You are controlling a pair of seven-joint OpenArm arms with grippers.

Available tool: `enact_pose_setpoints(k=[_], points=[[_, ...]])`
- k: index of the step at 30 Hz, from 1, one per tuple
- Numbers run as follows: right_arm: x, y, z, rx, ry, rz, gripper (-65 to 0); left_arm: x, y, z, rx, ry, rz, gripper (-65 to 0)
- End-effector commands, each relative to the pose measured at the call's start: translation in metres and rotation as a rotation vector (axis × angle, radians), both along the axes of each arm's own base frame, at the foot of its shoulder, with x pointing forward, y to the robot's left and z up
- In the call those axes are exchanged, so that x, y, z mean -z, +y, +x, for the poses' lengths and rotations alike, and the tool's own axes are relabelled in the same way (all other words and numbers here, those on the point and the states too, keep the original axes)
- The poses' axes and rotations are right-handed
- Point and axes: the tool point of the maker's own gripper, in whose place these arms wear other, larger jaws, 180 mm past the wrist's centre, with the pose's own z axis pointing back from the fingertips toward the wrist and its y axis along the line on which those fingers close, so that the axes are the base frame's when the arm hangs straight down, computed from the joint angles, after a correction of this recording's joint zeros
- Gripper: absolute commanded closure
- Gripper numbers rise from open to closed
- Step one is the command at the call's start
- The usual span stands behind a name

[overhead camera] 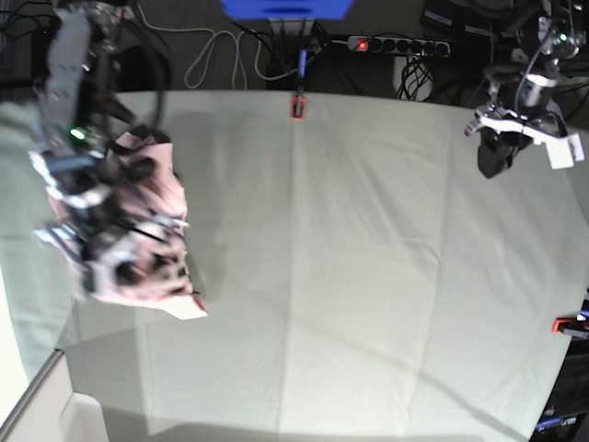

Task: Layout the t-shirt on the table in an organized manner, then fold the t-shirt properly
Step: 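Lift the shirt with the right gripper and drag it across the table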

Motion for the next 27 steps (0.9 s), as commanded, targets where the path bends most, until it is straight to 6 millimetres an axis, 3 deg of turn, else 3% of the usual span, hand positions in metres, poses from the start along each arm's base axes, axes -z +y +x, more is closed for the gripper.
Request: enact_pose_setpoints(k=[1, 8, 11, 13, 15, 19, 23, 27], points=[[-0.028, 0.027, 0.013, -0.064, -0.108, 0.035, 0.0, -0.007, 0.001, -0.004, 0.001, -0.015, 0.001, -6.5], [-0.11, 0.186, 0.043, -0.372, -0.287, 0.246, 0.0, -0.007, 0.03, -0.034, -0.062, 0.043, 0.059, -6.5], [-0.107, 0.231, 0.052, -0.496, -0.268, 0.201, 0.0, -0.006, 0.042, -0.045, -0.083, 0.068, 0.084, -6.6], [-0.088, 0.26, 0.059, -0.574, -0.213, 0.147, -0.4, -0.006, 0.047, -0.05, -0.093, 0.078, 0.095, -6.6], [-0.061, 0.28, 0.065, -0.628, -0.14, 0.098, -4.9, -0.008, 0.055, -0.054, -0.109, 0.082, 0.113, -6.6], [-0.022, 0.297, 0.068, -0.673, -0.081, 0.064, -14.8, -0.01, 0.06, -0.055, -0.136, 0.076, 0.117, -6.6], [-0.018, 0.289, 0.07, -0.64, -0.106, 0.117, -24.0, -0.009, 0.057, -0.054, -0.148, 0.069, 0.101, -6.7], [-0.035, 0.265, 0.073, -0.571, -0.173, 0.176, -29.1, -0.011, 0.05, -0.038, -0.127, 0.035, 0.081, -11.3]])
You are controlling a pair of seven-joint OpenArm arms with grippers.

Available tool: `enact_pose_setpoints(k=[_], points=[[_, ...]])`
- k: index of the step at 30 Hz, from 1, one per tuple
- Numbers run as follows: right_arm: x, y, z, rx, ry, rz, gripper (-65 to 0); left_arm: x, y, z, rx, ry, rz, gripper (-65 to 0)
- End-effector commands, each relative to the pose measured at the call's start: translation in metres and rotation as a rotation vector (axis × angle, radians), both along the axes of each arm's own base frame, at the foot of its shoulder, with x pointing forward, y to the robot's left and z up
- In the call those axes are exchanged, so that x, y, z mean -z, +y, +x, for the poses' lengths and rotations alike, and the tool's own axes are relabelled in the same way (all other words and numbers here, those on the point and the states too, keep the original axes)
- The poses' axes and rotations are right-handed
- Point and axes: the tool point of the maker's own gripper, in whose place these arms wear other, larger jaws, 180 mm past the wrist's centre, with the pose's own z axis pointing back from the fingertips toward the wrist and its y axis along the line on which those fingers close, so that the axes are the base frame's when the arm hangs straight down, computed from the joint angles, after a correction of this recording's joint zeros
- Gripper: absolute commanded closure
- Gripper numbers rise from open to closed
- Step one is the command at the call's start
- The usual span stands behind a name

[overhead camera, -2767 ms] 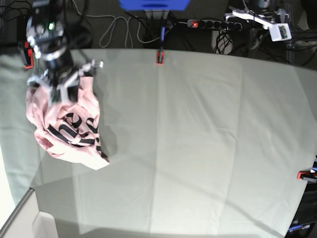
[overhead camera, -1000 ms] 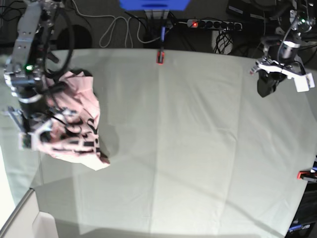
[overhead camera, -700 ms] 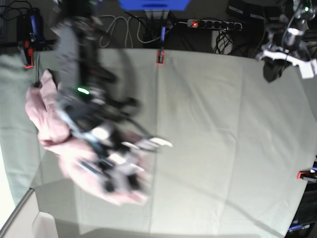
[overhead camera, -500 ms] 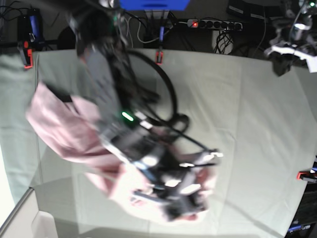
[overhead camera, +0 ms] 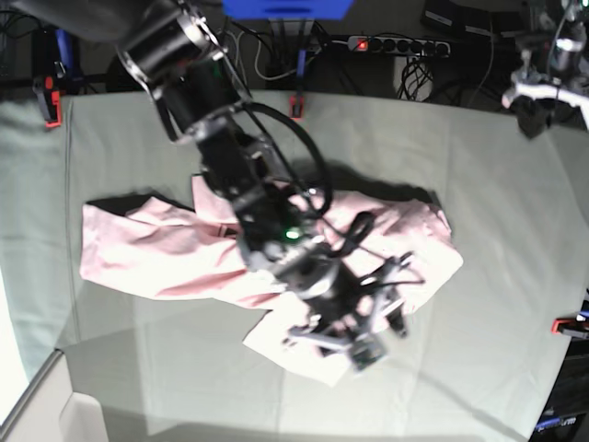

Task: Layout the t-shirt on the table in an organized manner, then fold the t-shirt properly
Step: 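Lift the shirt with the right gripper and drag it across the table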

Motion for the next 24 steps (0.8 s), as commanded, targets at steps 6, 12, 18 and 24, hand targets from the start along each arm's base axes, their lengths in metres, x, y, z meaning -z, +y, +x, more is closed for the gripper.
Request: enact_pose_setpoints(k=[6, 12, 18, 24], points=[[0.002, -0.067, -0.002, 0.093, -0.07, -0.034, -29.8, 0.001, -0.028, 0.033, 0.098, 0.033, -0.091, -27.9], [0.038, -0.142, -0.03, 0.215, -0.001, -0.107, -29.8, 0.009, -0.045, 0.067, 0.09, 0.011, -0.192, -41.2], [0.065, -0.187, -0.069, 0.292, 0.077, -0.153, -29.7, 0.05, -0.078, 0.107, 0.161, 0.078, -0.198, -41.2], [0.079, -0.201, -0.095, 0.308, 0.123, -0.181, -29.6, 0.074, -0.114, 0.135, 0.227, 0.127, -0.183, -41.2]])
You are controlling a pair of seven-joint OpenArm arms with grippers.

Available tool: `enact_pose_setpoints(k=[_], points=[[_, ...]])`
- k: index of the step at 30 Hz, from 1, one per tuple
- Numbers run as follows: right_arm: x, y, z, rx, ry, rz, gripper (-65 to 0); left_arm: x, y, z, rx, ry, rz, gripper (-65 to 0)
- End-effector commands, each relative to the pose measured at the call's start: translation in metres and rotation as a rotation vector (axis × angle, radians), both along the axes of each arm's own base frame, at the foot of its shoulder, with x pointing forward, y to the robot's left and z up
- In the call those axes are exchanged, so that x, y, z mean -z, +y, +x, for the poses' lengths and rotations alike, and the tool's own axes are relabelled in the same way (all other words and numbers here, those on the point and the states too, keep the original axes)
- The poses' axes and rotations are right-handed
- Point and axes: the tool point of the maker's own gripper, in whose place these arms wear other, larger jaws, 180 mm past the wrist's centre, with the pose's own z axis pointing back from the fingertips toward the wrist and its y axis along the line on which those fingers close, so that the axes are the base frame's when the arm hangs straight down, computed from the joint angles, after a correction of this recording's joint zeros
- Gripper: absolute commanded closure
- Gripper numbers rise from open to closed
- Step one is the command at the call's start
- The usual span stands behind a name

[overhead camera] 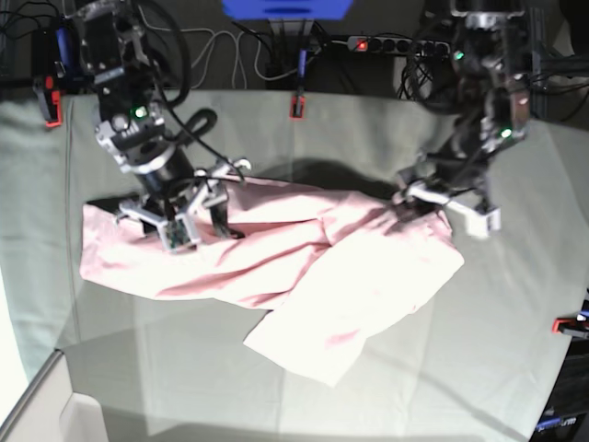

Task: Layout the t-shirt on the table in an organized manner, then fold the t-shirt properly
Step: 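Lift the shirt with the right gripper and drag it across the table, then grasp the shirt edge with the left gripper and pull it away from the right gripper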

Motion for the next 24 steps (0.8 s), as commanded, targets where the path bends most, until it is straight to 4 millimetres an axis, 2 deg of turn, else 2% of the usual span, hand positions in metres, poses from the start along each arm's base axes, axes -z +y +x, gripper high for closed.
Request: enact_pose_setpoints(k=[1, 5, 7, 10, 14, 15, 18, 24], points=[[-0.015, 0.0, 0.004, -0.004, -0.055, 0.011, -29.5, -0.006, 0.004, 0.01, -0.015, -0.033, 0.014, -41.2], [-0.011, -0.015, 0.0, 0.041, -0.041, 0.004, -29.5, 0.008, 0.0, 0.015, -0.031, -0.007, 0.017, -41.0], [-0.008, -0.02, -0.003, 0.054, -0.032, -0.001, -29.5, 0.013, 0.003, 0.017, -0.05, -0.017, 0.023, -36.8], [-0.005, -0.021, -0.006, 0.053, -0.02, -0.006, -29.5, 0.026, 0.008, 0.016, -0.084, -0.016, 0.026, -24.1], [-0.002, -0.022, -0.009, 0.053, -0.011, -0.008, -29.5, 0.026, 0.01, 0.019, -0.095, -0.028, 0.031, -4.0], [-0.002, -0.022, -0.009, 0.053, -0.01, -0.008, -29.5, 0.021, 0.01, 0.021, -0.094, -0.042, 0.031, 0.0], [0.0, -0.022, -0.009, 0.054, -0.005, -0.009, -29.5, -0.003, 0.01, 0.025, -0.095, -0.109, 0.038, -0.9], [0.0, -0.022, -0.01, 0.054, -0.004, -0.009, -29.5, -0.084, 0.006, 0.035, -0.095, -0.322, -0.004, -0.1]])
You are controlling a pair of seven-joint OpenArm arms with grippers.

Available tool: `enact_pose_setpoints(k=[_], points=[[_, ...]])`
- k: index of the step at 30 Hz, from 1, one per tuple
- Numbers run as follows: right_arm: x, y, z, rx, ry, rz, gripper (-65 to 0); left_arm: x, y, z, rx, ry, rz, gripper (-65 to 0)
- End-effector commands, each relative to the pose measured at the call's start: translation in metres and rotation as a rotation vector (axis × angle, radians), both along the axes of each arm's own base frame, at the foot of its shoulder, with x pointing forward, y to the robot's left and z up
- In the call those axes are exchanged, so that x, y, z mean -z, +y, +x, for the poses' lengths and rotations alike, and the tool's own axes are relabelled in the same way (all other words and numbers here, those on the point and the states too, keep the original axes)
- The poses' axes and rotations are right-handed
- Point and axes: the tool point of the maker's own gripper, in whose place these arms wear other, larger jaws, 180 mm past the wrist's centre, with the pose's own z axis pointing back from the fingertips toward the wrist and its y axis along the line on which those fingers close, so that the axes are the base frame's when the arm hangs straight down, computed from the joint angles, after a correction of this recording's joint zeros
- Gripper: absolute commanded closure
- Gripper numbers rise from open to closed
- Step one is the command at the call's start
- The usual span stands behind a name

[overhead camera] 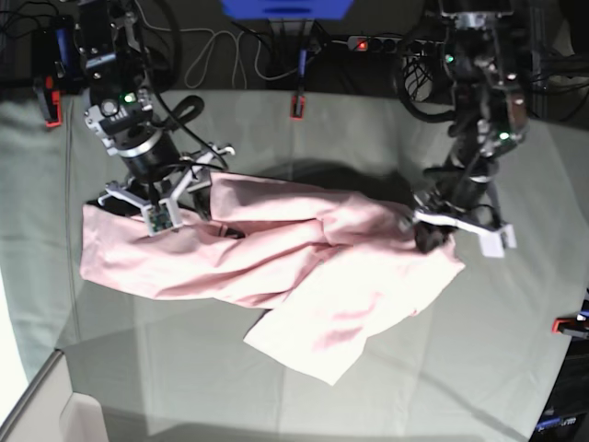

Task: Layout the t-shirt on the table in an organized manner, then fold the t-shirt properly
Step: 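Grasp the shirt edge with the left gripper and pull it away from the right gripper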

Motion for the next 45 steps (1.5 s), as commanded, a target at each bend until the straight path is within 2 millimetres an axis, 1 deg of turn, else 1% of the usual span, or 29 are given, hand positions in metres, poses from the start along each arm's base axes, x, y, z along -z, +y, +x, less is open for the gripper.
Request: enact_pose_setpoints(k=[1, 2, 4, 6, 8, 10, 12, 14, 16, 17, 19, 21, 24, 25, 27, 29, 31, 32, 33, 35, 36, 37, 39, 42, 44, 45], points=[[-0.011, 0.0, 0.006, -0.003, -0.047, 0.007, -29.5, -0.024, 0.006, 0.009, -0.008, -0.077, 0.011, -0.1], [-0.011, 0.0, 0.006, -0.003, -0.046, 0.007, -29.5, -0.032, 0.014, 0.012, -0.02, -0.098, 0.022, -0.1], [-0.011, 0.0, 0.006, -0.003, -0.046, 0.007, -29.5, -0.038, 0.024, 0.017, -0.041, -0.114, 0.03, -0.1], [-0.01, 0.0, 0.006, -0.002, -0.044, 0.007, -29.5, -0.047, 0.033, 0.036, -0.063, -0.146, 0.029, -0.1], [-0.01, 0.0, 0.006, -0.003, -0.044, 0.006, -29.5, -0.05, 0.046, 0.055, -0.089, -0.156, 0.027, -0.1], [-0.01, 0.0, 0.005, -0.004, -0.041, 0.006, -29.5, -0.065, 0.06, 0.078, -0.107, -0.191, 0.036, -0.1], [-0.005, -0.003, -0.001, -0.001, -0.025, 0.0, -29.5, -0.081, 0.066, 0.1, -0.114, -0.229, 0.033, -0.1], [-0.003, -0.011, -0.003, 0.012, -0.019, -0.013, -29.5, -0.101, 0.068, 0.124, -0.119, -0.271, 0.018, -0.1], [0.0, -0.014, -0.007, 0.016, -0.006, -0.018, -29.5, -0.119, 0.069, 0.144, -0.122, -0.304, 0.001, -0.1], [0.003, -0.021, -0.012, 0.031, 0.006, -0.026, -29.5, -0.126, 0.07, 0.155, -0.125, -0.314, -0.01, -0.1], [0.005, -0.032, -0.018, 0.057, 0.014, -0.036, -29.5, -0.134, 0.07, 0.174, -0.13, -0.319, -0.025, -0.3], [0.007, -0.044, -0.022, 0.088, 0.022, -0.048, -29.5, -0.135, 0.07, 0.196, -0.132, -0.296, -0.056, -0.5], [0.009, -0.06, -0.029, 0.127, 0.035, -0.064, -29.6, -0.121, 0.063, 0.227, -0.133, -0.211, -0.124, -0.8], [0.01, -0.064, -0.032, 0.137, 0.041, -0.069, -29.6, -0.111, 0.061, 0.233, -0.13, -0.173, -0.143, -1.9], [0.013, -0.074, -0.039, 0.162, 0.056, -0.079, -29.6, -0.091, 0.056, 0.242, -0.135, -0.101, -0.19, -7.6], [0.015, -0.081, -0.044, 0.181, 0.064, -0.087, -29.6, -0.085, 0.055, 0.247, -0.152, -0.089, -0.197, -15.0], [0.016, -0.084, -0.047, 0.188, 0.071, -0.09, -29.6, -0.082, 0.054, 0.248, -0.167, -0.1, -0.194, -24.8], [0.016, -0.084, -0.047, 0.188, 0.072, -0.09, -29.6, -0.073, 0.047, 0.244, -0.162, -0.085, -0.206, -29.3], [0.017, -0.084, -0.048, 0.188, 0.074, -0.09, -29.6, -0.061, 0.045, 0.239, -0.161, -0.065, -0.209, -33.6], [0.017, -0.084, -0.048, 0.188, 0.074, -0.09, -29.6, -0.052, 0.044, 0.228, -0.161, -0.061, -0.2, -43.1], [0.016, -0.084, -0.047, 0.188, 0.072, -0.09, -29.6, -0.04, 0.045, 0.217, -0.164, -0.051, -0.191, -45.6], [0.017, -0.083, -0.047, 0.187, 0.073, -0.089, -29.6, -0.03, 0.047, 0.203, -0.164, -0.044, -0.177, -47.3], [0.016, -0.082, -0.046, 0.186, 0.07, -0.087, -29.6, -0.018, 0.049, 0.18, -0.163, -0.042, -0.151, -47.6], [0.016, -0.08, -0.045, 0.184, 0.067, -0.079, -29.6, 0.002, 0.036, 0.141, -0.153, -0.032, -0.144, -47.6], [0.013, -0.077, -0.039, 0.192, 0.051, -0.065, -29.6, 0.019, 0.028, 0.108, -0.15, -0.007, -0.137, -47.6], [0.012, -0.076, -0.038, 0.194, 0.048, -0.062, -29.6, 0.027, 0.028, 0.096, -0.151, 0.007, -0.131, -47.6]])
